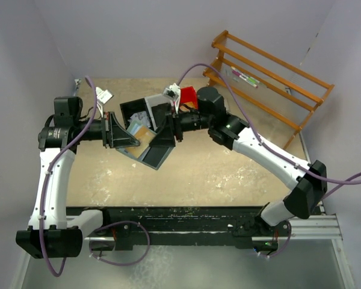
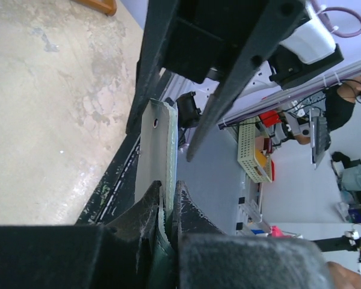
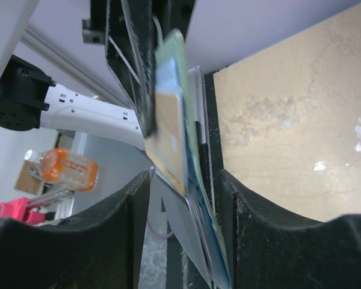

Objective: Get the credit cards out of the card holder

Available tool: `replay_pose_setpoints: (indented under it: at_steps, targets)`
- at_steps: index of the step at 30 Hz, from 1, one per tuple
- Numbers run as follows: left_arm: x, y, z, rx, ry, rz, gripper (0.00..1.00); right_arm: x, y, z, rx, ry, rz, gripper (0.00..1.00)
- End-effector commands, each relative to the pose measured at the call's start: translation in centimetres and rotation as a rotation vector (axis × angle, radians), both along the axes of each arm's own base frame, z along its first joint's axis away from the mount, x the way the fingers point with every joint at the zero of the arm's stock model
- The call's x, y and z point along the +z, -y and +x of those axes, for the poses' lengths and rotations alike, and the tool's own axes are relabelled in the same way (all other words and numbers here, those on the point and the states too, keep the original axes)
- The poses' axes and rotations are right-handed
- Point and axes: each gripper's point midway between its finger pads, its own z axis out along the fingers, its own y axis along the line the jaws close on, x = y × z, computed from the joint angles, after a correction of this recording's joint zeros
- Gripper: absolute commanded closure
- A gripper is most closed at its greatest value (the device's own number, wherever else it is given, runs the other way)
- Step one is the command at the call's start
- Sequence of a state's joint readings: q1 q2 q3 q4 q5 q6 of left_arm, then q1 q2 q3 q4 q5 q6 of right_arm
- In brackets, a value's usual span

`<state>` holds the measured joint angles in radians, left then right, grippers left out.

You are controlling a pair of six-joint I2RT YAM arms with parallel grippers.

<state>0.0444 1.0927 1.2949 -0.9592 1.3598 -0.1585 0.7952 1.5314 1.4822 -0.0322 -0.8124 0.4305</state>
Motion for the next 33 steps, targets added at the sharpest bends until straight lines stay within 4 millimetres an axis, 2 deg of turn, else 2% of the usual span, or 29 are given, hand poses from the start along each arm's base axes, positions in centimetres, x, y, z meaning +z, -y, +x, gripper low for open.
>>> replay_pose_setpoints:
  at_steps: [1, 6, 8, 12, 15, 17, 18, 20, 23, 25, 30, 33]
  targets:
    - [2.5, 0.3, -0.9, -0.066, 0.016, -0.079, 0.99, 3.6, 1.3, -2.3, 0.081, -0.033, 0.186, 0.49]
    - [2.9, 0.4, -1.1, -0.068, 0.025, -0.083, 0.98, 4.0, 1.6, -3.5, 0.153, -0.076, 0.278, 0.52]
    - [2.6, 0.3, -1.1, -0.065, 0.025, -0.080, 0.97, 3.8, 1.1, -3.1, 0.166, -0.095, 0.280, 0.53]
    - [2.2, 0.3, -1.2, -0.069, 0.022, -0.079, 0.94, 4.7, 0.1, -2.5, 0.194, -0.121, 0.314, 0.55]
    - [2.3, 0.4, -1.6, -0.082, 0.022, -0.086, 0.90, 4.7, -0.1, -2.5, 0.220, -0.144, 0.330, 0.70]
    - [2.4, 0.4, -1.7, -0.084, 0.026, -0.086, 0.85, 4.7, -0.2, -2.4, 0.217, -0.149, 0.333, 0.91]
    - [2.4, 0.4, -1.7, -0.082, 0.033, -0.082, 0.78, 4.6, -0.2, -2.3, 0.210, -0.155, 0.334, 0.99]
    - [2.3, 0.3, -1.6, -0.076, 0.048, -0.069, 0.61, 4.4, -0.3, -2.2, 0.197, -0.160, 0.326, 1.00]
    - [1.5, 0.2, -1.2, -0.057, 0.052, -0.043, 0.49, 4.2, -0.8, -1.1, 0.136, -0.163, 0.290, 1.00]
    - [0.3, 0.0, -0.5, -0.030, 0.069, 0.002, 0.45, 3.7, -1.2, -0.2, 0.088, -0.132, 0.234, 1.00]
    - [-2.9, -0.7, 1.2, 0.002, 0.050, 0.113, 0.44, 2.5, -1.4, 1.3, 0.011, -0.114, 0.115, 1.00]
    - [-4.0, -0.8, 1.4, -0.016, 0.018, 0.123, 0.53, 2.1, -1.4, 1.5, 0.010, -0.110, 0.086, 1.00]
